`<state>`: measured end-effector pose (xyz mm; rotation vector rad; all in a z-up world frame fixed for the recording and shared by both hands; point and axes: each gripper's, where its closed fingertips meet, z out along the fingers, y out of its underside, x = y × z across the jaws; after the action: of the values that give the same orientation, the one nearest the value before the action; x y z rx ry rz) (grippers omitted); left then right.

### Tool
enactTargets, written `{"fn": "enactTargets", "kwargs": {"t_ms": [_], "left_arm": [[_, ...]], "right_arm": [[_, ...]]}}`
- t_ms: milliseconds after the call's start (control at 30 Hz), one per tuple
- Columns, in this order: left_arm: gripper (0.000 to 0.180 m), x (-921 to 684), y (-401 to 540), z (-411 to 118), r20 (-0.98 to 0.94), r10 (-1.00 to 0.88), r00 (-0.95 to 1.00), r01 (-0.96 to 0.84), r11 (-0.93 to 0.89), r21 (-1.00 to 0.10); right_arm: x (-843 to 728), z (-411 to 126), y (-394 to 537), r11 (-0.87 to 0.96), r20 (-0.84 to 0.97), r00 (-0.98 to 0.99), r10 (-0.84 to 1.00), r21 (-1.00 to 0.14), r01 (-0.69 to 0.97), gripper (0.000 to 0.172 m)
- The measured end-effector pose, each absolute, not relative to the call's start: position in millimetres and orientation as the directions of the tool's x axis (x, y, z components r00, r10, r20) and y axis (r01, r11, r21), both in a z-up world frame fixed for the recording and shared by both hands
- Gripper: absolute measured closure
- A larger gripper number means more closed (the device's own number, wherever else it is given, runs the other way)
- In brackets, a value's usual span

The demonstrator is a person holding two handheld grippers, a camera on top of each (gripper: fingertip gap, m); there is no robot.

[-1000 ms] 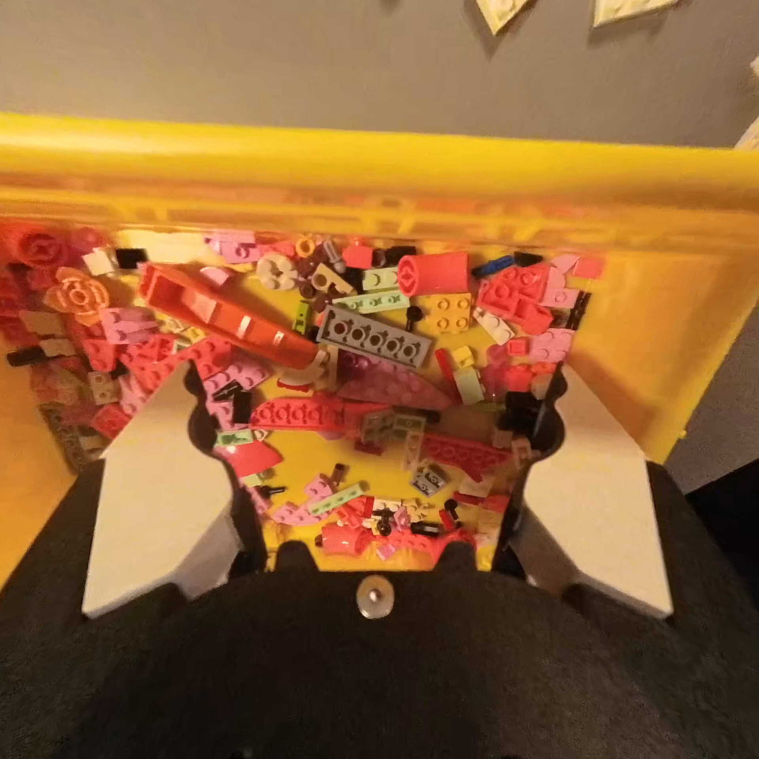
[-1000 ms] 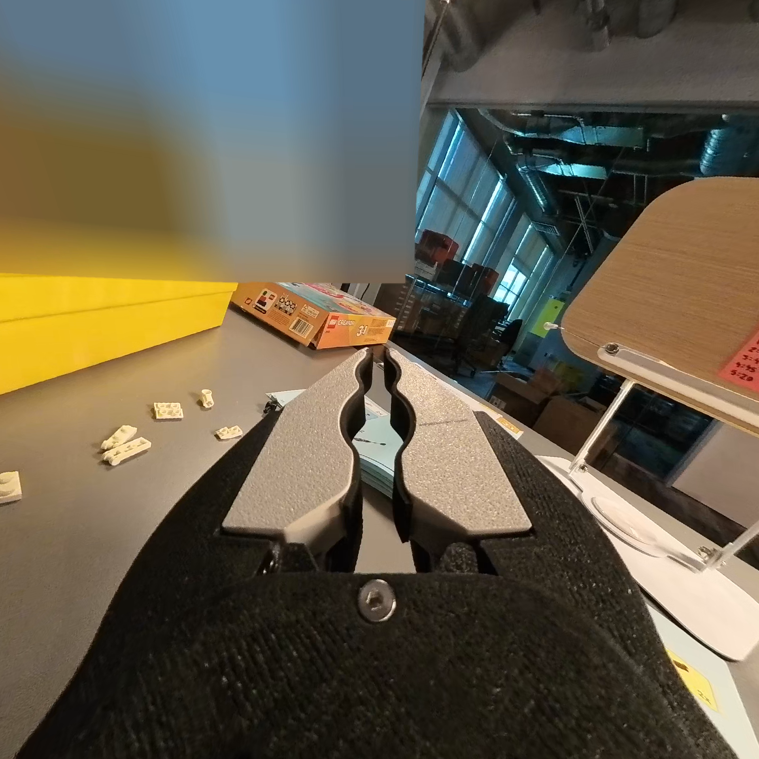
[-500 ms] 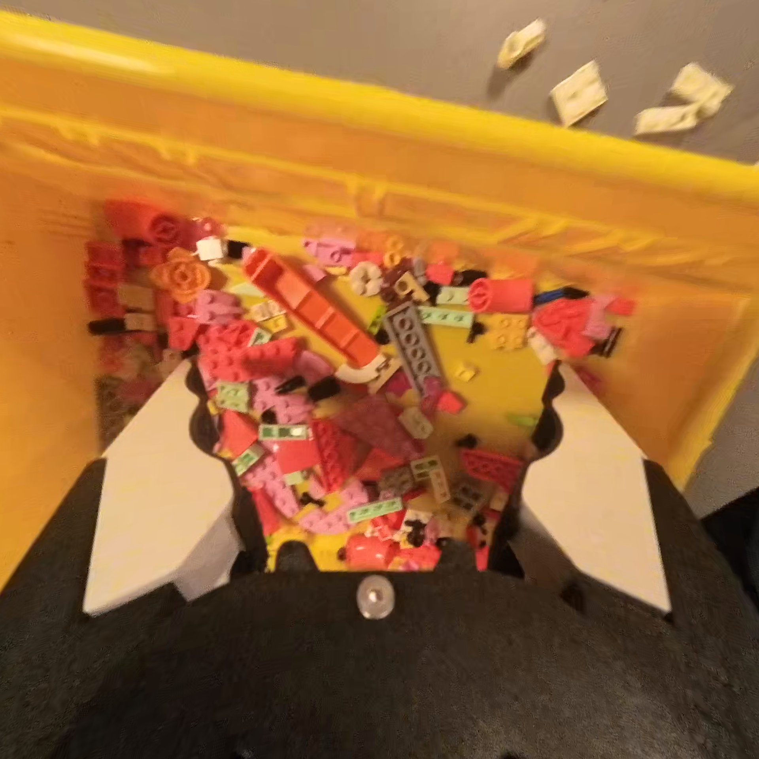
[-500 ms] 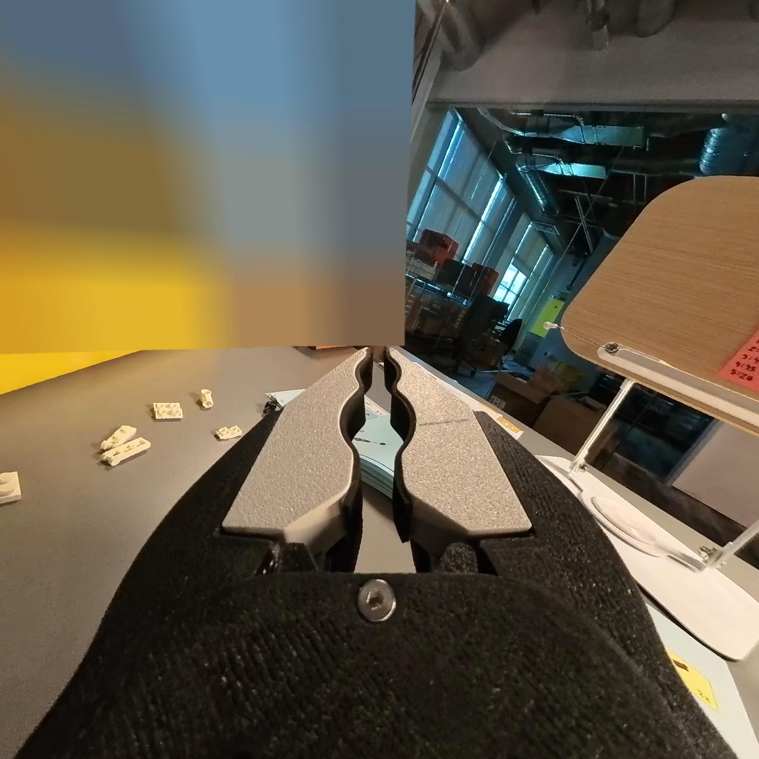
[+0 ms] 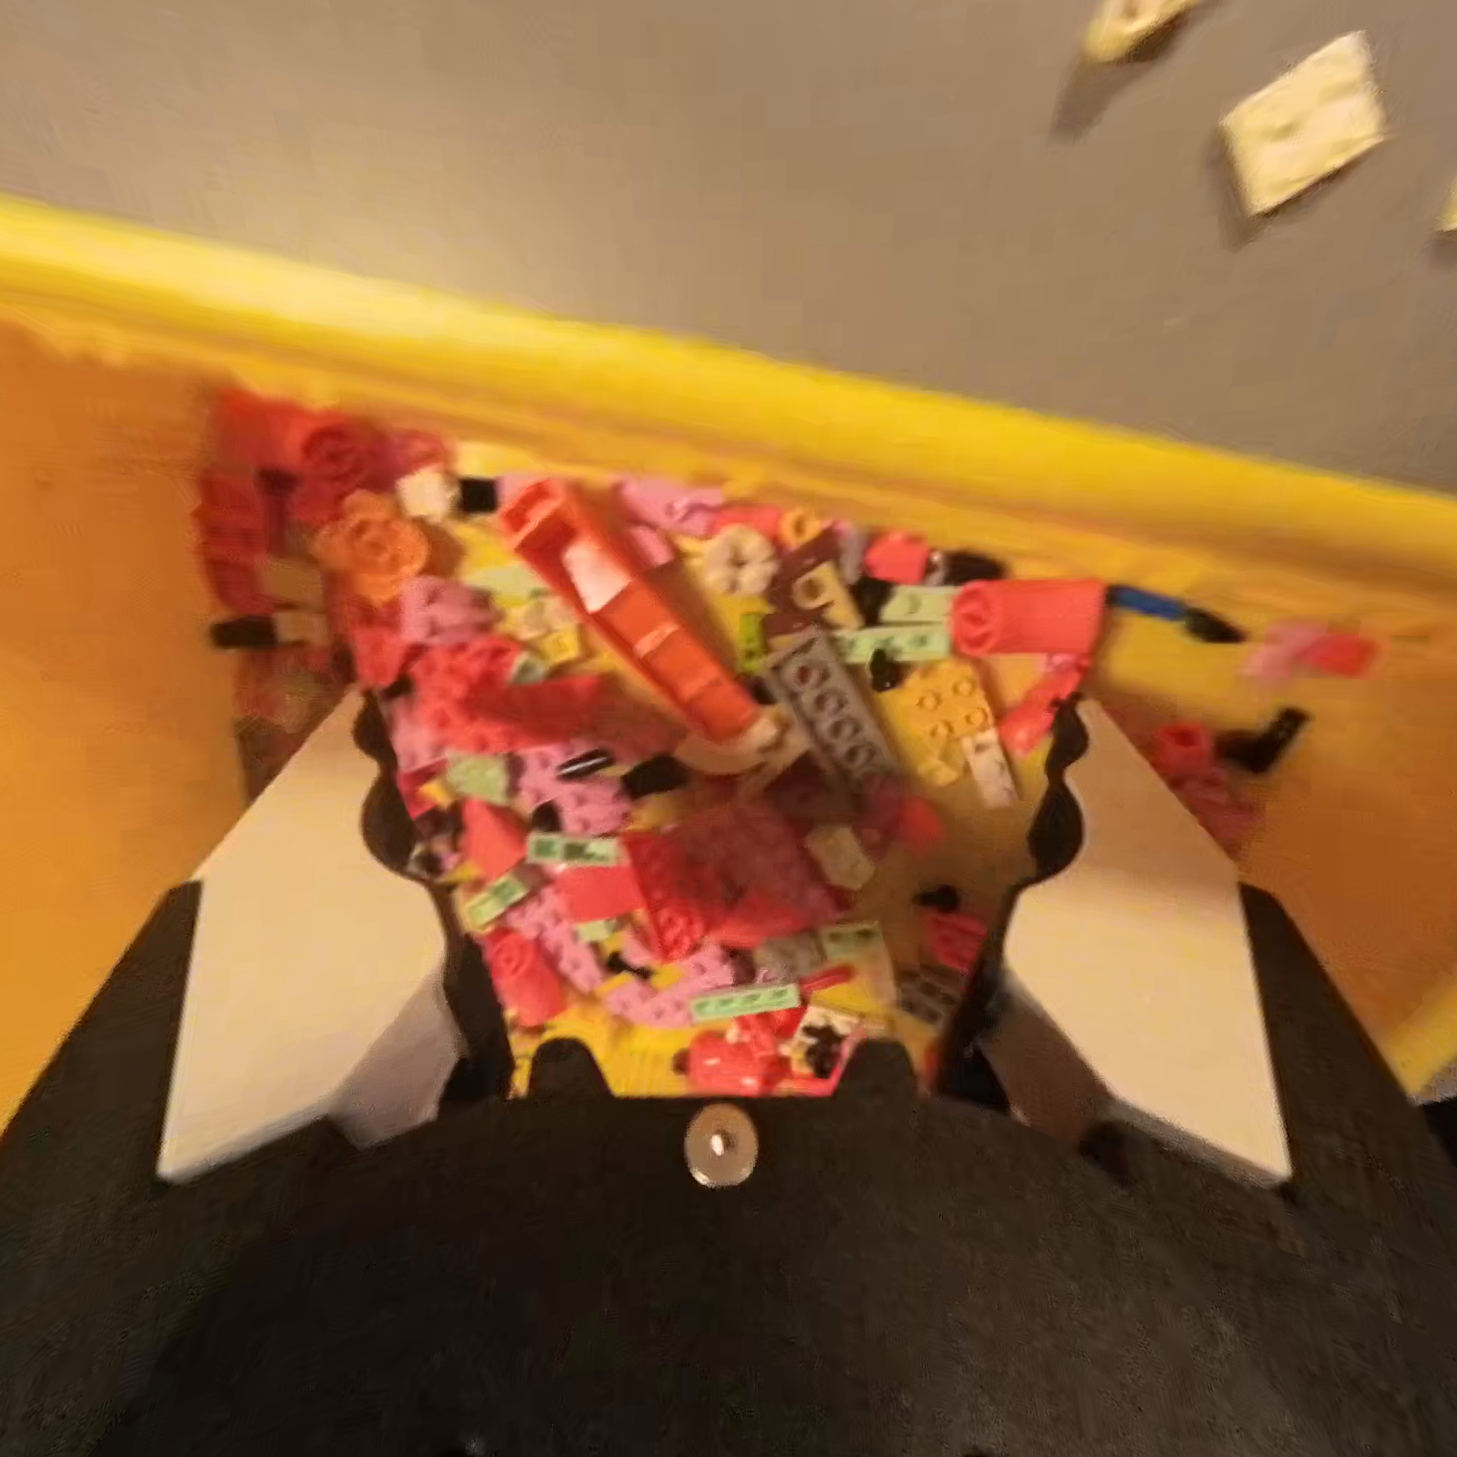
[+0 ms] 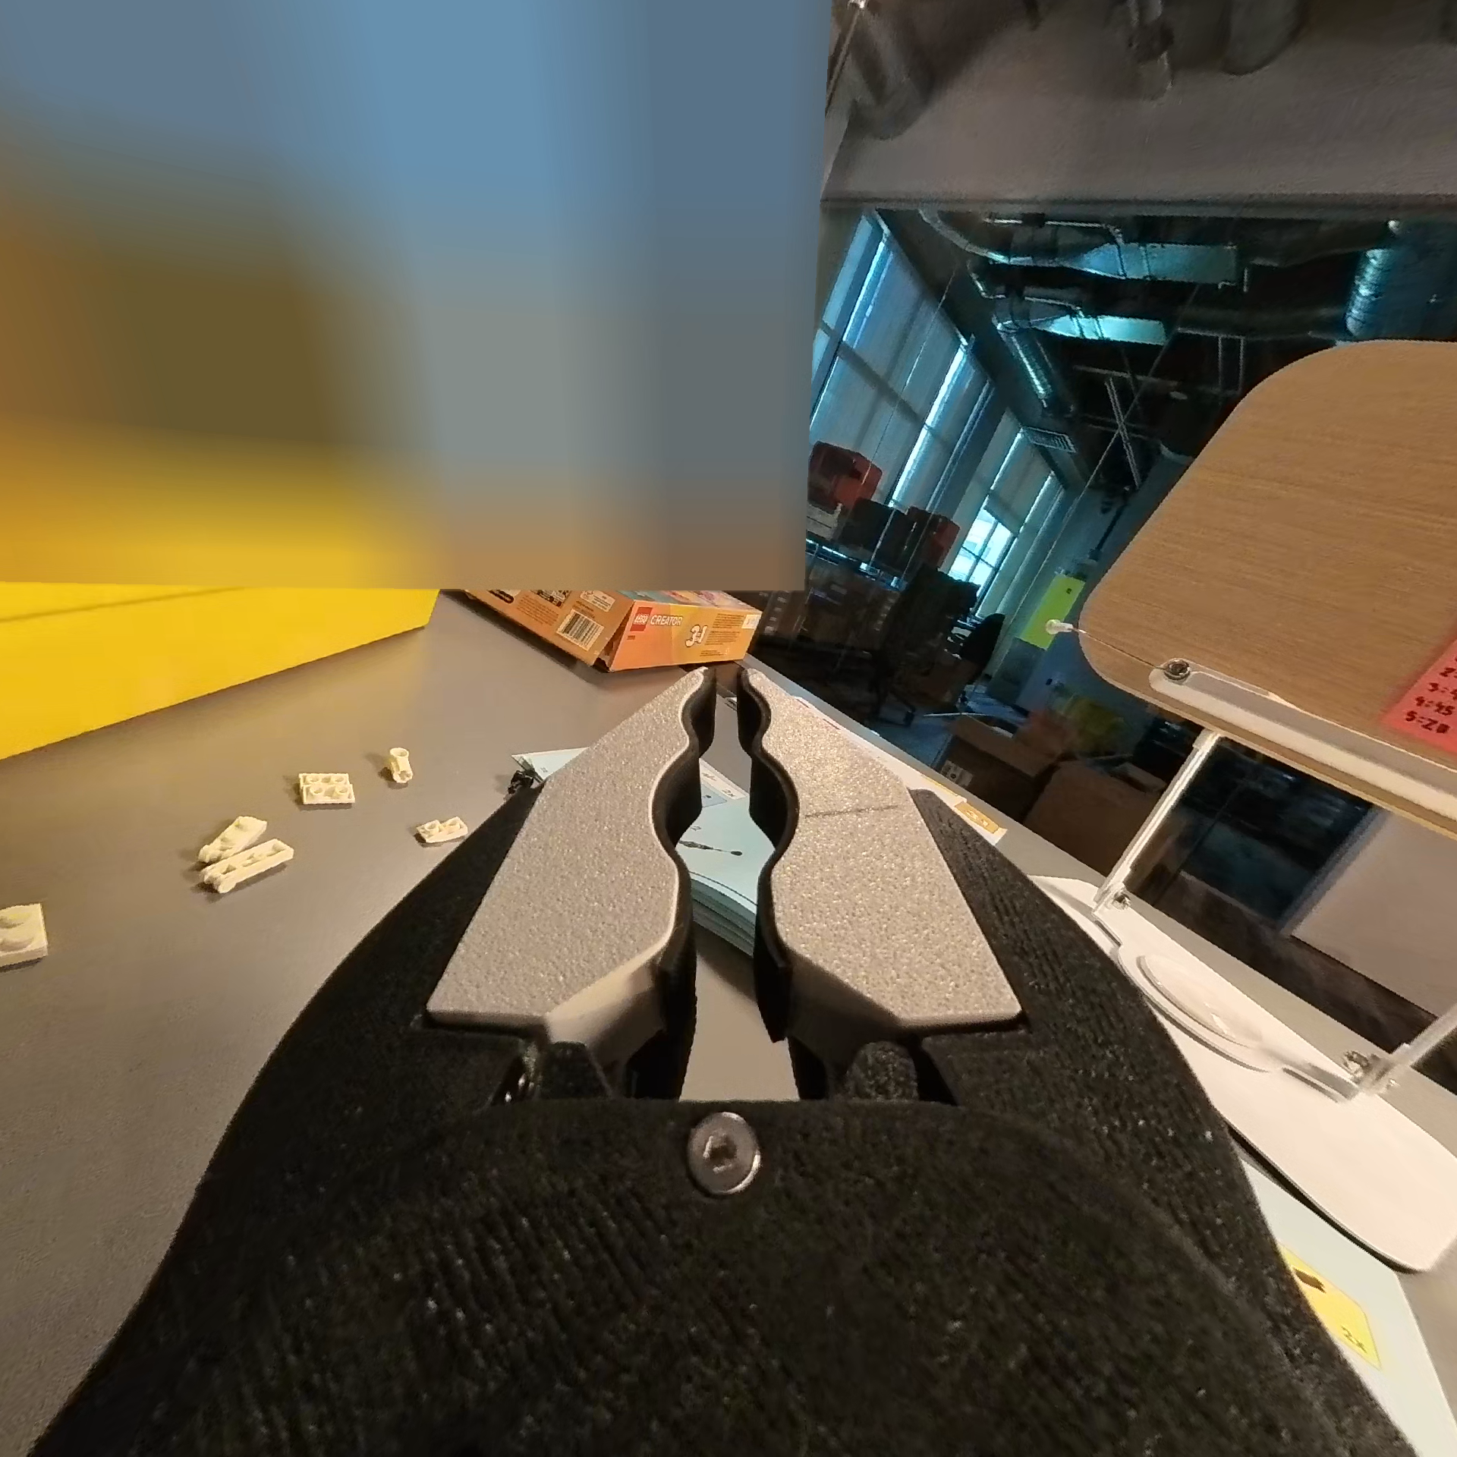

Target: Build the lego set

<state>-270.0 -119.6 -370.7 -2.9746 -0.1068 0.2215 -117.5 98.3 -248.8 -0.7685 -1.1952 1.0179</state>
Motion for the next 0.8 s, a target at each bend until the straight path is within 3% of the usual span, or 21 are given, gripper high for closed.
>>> {"fn": "enactTargets", "kwargs": {"t_ms": [67,200,333,533,800], "left_arm": [[0.032,-291.2,-129.8,-364.0,-0.197,0.105,0.975,0.074,-0.984,-0.16],[0.092,-301.5,-135.6,-348.4,-0.265,-0.058,0.962,-0.119,-0.969,-0.218],[0.12,-264.0,-142.4,-341.6,-0.1,-0.197,0.975,-0.217,-0.942,-0.255],[0.119,-187.6,-167.9,-346.2,0.27,-0.366,0.89,-0.307,-0.922,-0.237],[0.116,-173.9,-166.5,-363.2,0.171,-0.387,0.906,-0.351,-0.914,-0.205]], "right_arm": [[-117.5,-248.8,98.2,0.373,0.372,0.051,0.927,-0.901,-0.22,0.169],[-117.8,-248.7,99.0,0.368,0.366,0.052,0.929,-0.904,-0.219,0.169],[-117.9,-248.5,99.1,0.368,0.366,0.052,0.929,-0.904,-0.219,0.169],[-117.9,-248.6,99.0,0.37,0.367,0.053,0.929,-0.903,-0.219,0.169],[-117.9,-248.4,99.2,0.369,0.366,0.056,0.929,-0.903,-0.219,0.169]]}}
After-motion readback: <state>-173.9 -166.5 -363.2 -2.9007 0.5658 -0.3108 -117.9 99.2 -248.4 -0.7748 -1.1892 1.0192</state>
